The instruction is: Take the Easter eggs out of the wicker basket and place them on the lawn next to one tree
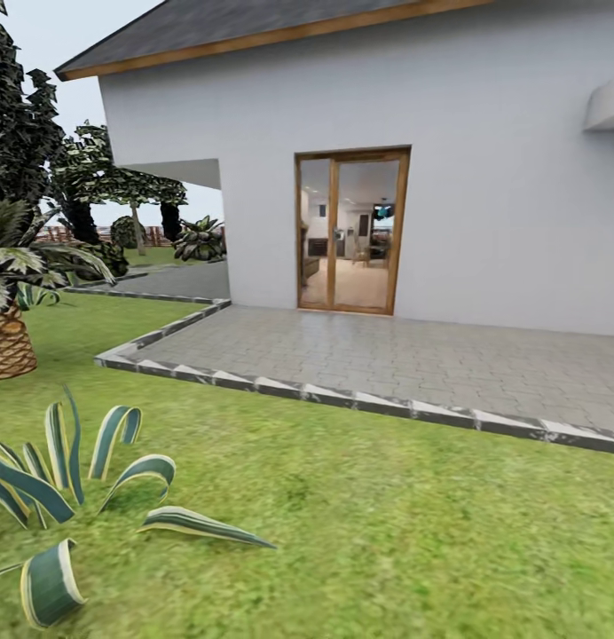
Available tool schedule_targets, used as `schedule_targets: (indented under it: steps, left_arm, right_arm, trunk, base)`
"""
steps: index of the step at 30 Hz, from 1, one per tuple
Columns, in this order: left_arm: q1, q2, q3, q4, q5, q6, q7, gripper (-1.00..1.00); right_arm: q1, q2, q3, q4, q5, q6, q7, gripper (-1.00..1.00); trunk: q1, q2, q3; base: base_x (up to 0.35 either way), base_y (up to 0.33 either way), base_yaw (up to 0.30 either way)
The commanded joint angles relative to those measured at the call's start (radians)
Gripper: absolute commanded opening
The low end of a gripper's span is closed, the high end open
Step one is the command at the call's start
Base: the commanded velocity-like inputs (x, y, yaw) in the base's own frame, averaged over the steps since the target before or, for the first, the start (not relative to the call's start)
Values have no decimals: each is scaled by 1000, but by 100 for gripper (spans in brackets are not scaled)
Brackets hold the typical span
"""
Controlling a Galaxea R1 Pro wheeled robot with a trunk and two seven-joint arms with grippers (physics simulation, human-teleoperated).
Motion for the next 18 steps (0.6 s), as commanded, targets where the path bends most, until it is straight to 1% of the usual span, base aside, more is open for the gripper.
schedule_targets:
  steps: [1, 5, 7, 18]
  left_arm:
    - [0, 0, 0, -1, 4, -1, -3, 100]
    - [0, 0, 0, -1, 4, -1, -3, 100]
    - [0, 1, 0, -1, 4, -1, -3, 100]
    - [0, 1, 0, -1, 4, -1, -3, 100]
  right_arm:
    - [-1, 0, 0, 1, 0, -4, 0, 100]
    - [-1, 0, 0, 1, 0, -4, 0, 100]
    - [-1, 0, 0, 1, 0, -4, 0, 100]
    - [-1, 0, 0, 1, 0, -4, 0, 100]
  trunk:
    - [0, 0, -1]
    - [0, 0, -1]
    - [0, 0, -1]
    - [0, 0, -1]
  base:
    - [-208, 249, 0]
    - [-214, 250, 0]
    - [-120, 291, 0]
    - [-17, 320, 0]
